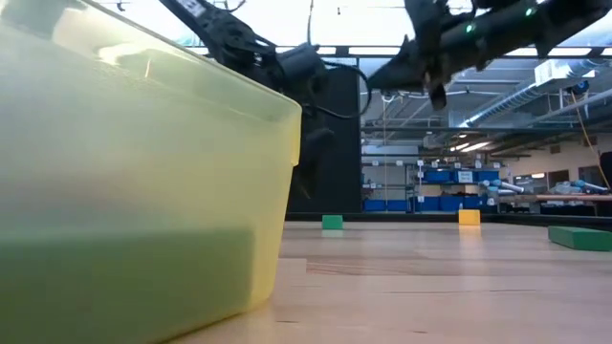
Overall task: Sort blocks by size
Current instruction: Put the small green block into the blue bin
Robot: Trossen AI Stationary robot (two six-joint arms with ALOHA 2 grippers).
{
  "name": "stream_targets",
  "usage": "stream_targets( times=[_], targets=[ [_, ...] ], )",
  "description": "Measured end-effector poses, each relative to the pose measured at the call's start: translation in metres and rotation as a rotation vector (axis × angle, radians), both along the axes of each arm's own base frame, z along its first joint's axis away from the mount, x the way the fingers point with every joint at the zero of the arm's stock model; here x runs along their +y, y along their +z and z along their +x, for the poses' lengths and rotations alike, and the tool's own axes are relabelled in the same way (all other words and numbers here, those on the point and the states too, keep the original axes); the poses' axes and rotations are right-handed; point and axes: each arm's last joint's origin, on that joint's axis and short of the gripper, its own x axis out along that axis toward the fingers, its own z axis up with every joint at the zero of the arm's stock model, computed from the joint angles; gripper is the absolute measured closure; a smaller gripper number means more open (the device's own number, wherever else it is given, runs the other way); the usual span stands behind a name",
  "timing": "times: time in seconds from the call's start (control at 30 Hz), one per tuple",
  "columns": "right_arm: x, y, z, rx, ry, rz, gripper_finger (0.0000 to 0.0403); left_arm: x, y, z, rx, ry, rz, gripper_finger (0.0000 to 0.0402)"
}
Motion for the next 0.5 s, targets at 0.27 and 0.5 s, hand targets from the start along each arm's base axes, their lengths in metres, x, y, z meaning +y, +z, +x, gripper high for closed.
stream_targets(
  times=[0.27, 0.5],
  targets=[
    [0.011, 0.015, -0.012, -0.033, 0.013, -0.049, 0.0392, 0.002, -0.006, 0.030, -0.073, 0.101, -0.081, 0.0116],
    [0.012, 0.015, -0.012, -0.022, 0.002, -0.058, 0.0392, -0.004, -0.010, 0.038, -0.135, 0.203, -0.154, 0.0071]
  ],
)
